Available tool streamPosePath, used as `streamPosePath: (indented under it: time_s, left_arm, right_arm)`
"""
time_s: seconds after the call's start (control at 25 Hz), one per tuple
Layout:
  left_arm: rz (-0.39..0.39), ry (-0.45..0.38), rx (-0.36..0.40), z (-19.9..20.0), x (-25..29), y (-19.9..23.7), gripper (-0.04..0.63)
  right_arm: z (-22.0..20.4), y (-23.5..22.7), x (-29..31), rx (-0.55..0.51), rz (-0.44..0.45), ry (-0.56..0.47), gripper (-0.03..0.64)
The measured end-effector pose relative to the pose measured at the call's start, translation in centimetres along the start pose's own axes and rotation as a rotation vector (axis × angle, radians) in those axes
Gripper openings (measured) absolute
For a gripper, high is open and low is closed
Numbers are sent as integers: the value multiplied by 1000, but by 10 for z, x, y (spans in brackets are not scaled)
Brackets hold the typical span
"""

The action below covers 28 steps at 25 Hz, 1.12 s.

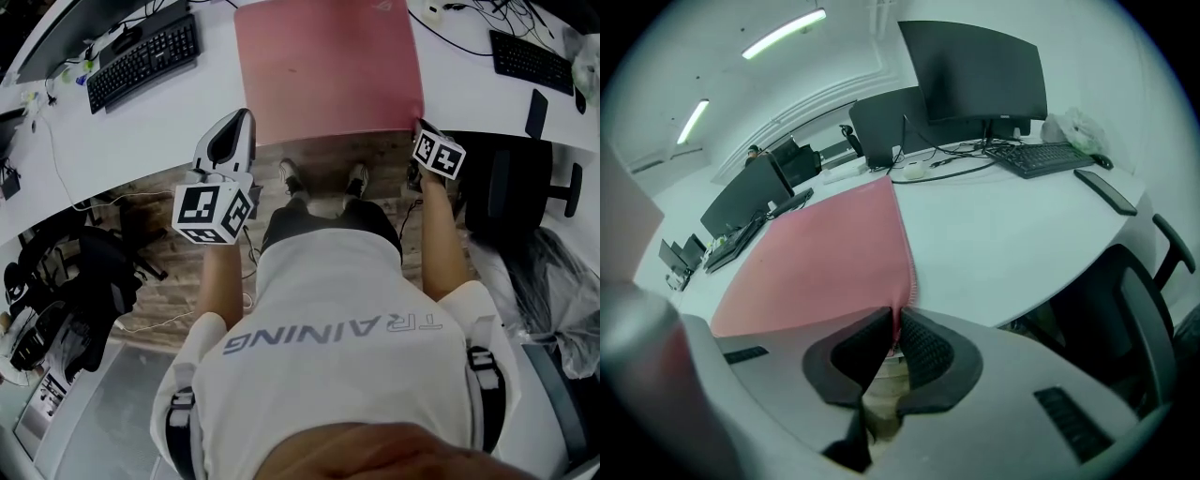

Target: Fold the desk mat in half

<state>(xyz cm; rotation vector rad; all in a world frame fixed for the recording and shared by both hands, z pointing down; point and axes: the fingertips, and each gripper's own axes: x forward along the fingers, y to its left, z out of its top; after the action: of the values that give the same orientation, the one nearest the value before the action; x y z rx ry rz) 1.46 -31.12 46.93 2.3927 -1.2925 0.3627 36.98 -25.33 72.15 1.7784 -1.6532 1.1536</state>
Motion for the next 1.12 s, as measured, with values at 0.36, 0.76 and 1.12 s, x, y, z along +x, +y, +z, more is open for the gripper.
streamPosePath:
  time_s: [0.36, 0.76, 1.12]
  left_arm:
    - [23, -25, -12, 4, -19, 21, 32]
    - [19, -61, -25, 13, -37, 36, 32]
    - [77, -101, -24, 25, -64, 52, 32]
  right_arm:
    - [26, 29, -34, -129, -20, -145, 44]
    - [72, 107, -77, -109, 171, -310, 43]
    - [83, 200, -88, -153, 413, -344, 43]
